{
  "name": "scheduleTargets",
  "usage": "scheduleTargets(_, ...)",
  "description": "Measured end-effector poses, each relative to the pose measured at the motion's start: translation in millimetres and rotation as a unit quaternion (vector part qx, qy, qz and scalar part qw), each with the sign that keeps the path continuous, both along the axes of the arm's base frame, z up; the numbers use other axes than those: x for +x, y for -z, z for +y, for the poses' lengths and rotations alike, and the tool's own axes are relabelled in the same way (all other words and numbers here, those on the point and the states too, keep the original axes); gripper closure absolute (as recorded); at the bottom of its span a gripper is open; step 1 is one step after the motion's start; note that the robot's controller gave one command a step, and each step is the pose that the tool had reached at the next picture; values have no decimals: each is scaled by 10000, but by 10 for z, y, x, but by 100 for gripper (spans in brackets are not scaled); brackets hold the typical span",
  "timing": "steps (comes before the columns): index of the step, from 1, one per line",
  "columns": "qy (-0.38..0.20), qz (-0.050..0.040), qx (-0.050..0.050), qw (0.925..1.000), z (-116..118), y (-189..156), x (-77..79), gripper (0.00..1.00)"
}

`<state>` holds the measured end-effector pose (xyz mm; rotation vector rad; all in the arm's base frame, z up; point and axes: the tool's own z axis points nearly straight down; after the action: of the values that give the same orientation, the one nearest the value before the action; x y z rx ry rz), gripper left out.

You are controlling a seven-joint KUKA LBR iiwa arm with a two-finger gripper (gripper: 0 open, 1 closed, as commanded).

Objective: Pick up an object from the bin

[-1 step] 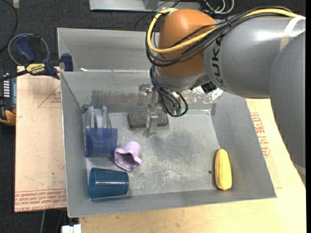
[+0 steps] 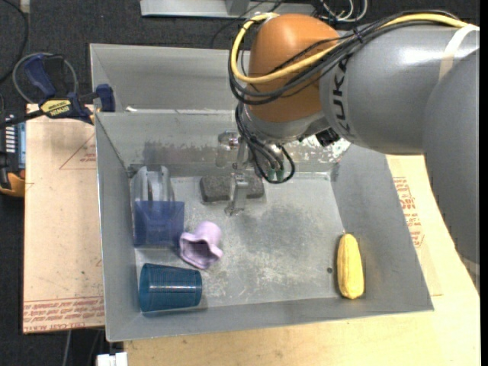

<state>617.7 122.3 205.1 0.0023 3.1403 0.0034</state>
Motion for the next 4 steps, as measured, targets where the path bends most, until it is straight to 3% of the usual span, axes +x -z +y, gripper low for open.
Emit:
scheduleTargets(1, -165, -25, 3, 9999, -37, 56, -19, 0)
scheduleTargets(2, -563, -28, 1, 9984, -279, -198, -331, 0)
scheduleTargets(3, -311, 15, 2, 9995, -213, 455, 17, 0)
scheduleTargets(4, -285, -77, 14, 9996, -370, 90, -232, 0)
